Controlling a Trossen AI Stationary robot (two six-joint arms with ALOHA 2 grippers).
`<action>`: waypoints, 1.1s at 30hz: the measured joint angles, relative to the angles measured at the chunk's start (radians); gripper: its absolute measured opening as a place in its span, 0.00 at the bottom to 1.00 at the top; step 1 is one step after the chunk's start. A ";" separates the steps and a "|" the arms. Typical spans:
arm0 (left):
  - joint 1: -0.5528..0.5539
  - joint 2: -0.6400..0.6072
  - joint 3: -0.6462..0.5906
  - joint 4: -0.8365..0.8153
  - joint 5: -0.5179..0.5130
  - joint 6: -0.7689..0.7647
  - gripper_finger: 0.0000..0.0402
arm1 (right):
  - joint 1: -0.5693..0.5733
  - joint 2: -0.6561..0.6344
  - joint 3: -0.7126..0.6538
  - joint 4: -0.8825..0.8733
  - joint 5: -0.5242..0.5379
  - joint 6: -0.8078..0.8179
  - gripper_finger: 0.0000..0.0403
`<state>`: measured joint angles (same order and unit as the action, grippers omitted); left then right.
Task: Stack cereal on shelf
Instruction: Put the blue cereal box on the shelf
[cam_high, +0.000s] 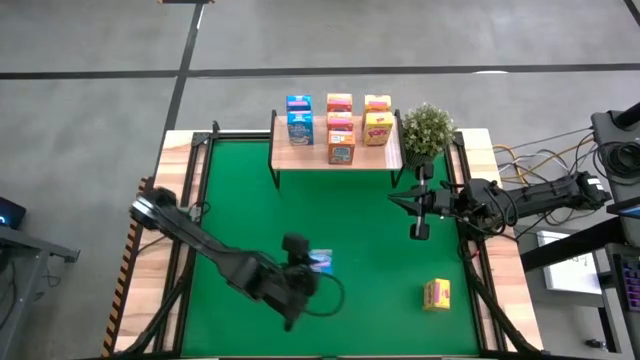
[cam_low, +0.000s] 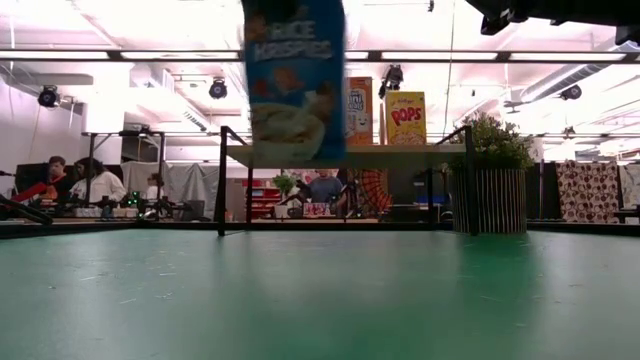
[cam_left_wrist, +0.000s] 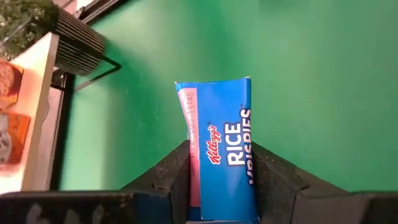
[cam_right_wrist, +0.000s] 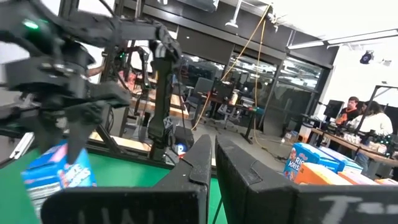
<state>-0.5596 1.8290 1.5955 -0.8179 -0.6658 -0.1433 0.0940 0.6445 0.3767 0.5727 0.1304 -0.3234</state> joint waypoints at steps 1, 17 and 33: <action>0.000 -0.047 -0.068 0.044 0.002 0.003 0.31 | 0.000 0.000 0.000 0.000 0.000 0.000 0.03; 0.109 -0.630 -0.557 0.242 -0.001 0.027 0.31 | 0.000 0.000 0.000 0.000 0.000 0.011 0.03; 0.450 -0.738 -0.484 0.255 0.147 0.342 0.31 | 0.000 0.000 0.000 0.000 0.000 0.011 0.03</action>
<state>-0.1092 1.0906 1.1117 -0.5629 -0.5192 0.1984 0.0937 0.6449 0.3763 0.5726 0.1303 -0.3128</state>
